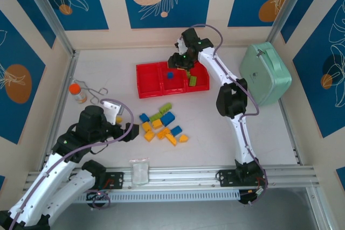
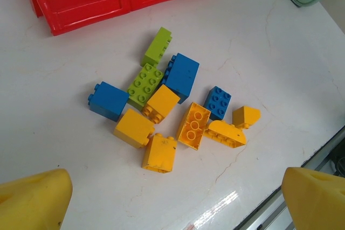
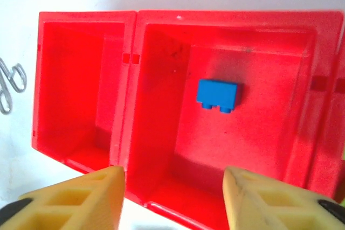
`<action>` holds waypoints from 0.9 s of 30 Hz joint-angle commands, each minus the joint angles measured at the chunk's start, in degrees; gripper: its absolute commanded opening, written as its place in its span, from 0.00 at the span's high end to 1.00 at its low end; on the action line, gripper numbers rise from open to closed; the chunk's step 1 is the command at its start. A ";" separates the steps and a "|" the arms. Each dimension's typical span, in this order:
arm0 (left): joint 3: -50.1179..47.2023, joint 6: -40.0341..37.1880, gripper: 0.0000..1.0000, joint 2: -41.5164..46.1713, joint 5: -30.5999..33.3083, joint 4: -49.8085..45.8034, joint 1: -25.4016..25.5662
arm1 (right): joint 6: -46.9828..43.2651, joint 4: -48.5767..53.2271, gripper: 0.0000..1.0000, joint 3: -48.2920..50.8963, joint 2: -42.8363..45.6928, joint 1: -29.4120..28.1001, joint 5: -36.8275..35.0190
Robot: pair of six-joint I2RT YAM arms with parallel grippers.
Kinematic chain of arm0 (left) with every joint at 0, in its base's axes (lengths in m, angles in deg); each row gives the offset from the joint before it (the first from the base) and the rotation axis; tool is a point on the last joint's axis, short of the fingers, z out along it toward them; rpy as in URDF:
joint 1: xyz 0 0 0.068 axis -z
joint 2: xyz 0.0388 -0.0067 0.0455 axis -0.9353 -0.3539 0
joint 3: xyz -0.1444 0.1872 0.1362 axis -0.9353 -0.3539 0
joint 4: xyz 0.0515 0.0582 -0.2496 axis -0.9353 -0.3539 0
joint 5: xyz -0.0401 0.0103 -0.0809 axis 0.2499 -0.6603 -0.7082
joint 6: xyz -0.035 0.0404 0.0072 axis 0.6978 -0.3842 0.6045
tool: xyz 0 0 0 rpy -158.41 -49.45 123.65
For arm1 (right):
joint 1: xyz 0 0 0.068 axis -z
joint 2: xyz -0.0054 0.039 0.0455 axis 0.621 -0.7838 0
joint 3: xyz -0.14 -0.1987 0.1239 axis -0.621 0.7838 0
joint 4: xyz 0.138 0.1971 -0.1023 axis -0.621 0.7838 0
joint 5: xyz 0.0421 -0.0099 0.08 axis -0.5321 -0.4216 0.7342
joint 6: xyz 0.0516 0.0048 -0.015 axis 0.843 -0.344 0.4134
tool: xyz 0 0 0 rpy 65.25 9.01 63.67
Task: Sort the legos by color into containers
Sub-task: Place the lego in the container, then pick up the lego from the center of the table.
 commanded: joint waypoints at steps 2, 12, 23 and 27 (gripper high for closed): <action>-0.41 -0.56 0.01 0.24 0.38 -0.93 0.53 | 2.39 5.81 0.32 -2.93 0.05 -0.96 -0.90; -0.48 -0.67 0.01 -0.69 -0.17 -0.70 0.49 | 20.88 10.44 0.06 15.57 14.99 -6.51 -9.73; -0.49 -0.77 0.01 -1.31 -1.03 -0.66 0.52 | 38.00 4.77 0.21 28.90 15.70 -16.64 -17.41; -0.48 -0.90 0.01 -1.16 -0.98 -0.63 0.51 | 39.52 5.47 0.25 27.65 12.54 -17.62 -18.81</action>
